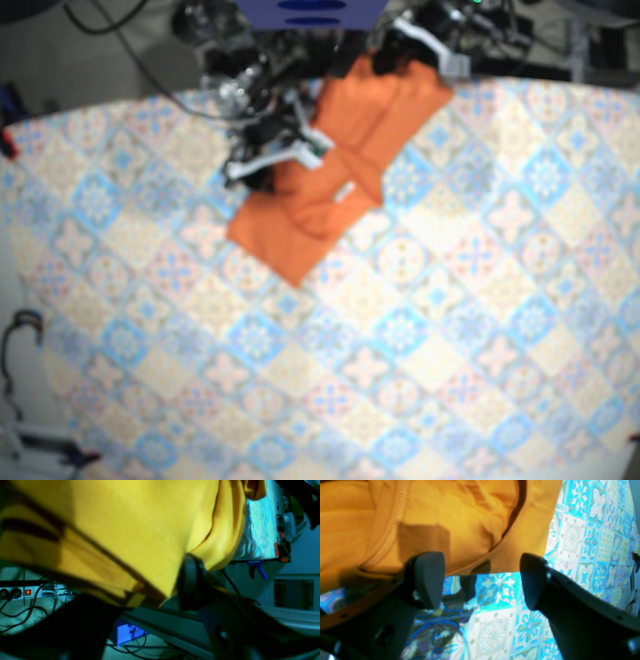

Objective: Fold the T-shirt properly
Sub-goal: 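Hold the shirt with both grippers and press the folds flat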

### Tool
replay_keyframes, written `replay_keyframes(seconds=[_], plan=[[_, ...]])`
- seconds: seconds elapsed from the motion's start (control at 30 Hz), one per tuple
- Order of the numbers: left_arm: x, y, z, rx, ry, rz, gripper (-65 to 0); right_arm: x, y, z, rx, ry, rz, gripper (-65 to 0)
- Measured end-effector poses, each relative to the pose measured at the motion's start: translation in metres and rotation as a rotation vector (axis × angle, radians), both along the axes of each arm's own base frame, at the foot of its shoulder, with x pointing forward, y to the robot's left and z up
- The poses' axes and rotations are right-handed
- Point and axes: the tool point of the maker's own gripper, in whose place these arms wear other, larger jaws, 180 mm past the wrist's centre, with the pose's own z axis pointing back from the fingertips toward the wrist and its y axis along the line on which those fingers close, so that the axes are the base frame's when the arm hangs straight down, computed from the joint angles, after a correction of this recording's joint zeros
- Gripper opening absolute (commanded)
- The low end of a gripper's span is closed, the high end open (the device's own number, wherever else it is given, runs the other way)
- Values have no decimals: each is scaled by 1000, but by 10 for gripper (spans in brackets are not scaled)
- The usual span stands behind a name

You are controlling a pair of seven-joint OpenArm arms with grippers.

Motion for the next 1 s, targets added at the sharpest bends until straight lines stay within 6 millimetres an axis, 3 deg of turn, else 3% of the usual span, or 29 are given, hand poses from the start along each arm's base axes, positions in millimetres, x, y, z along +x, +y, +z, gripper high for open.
replay_keyframes(seconds=[0.23,0.67,0.83,1.0], plan=[[0,1,0,0,0,5,-323,0,0,0,0,0,0,-201],[-7,3,0,1,15,10,-322,0,0,0,0,0,0,-201],[-1,21,0,29,5,55,-322,0,0,0,0,0,0,-201],[6,29,14,43,-34,71,-322,0,0,0,0,0,0,-201]])
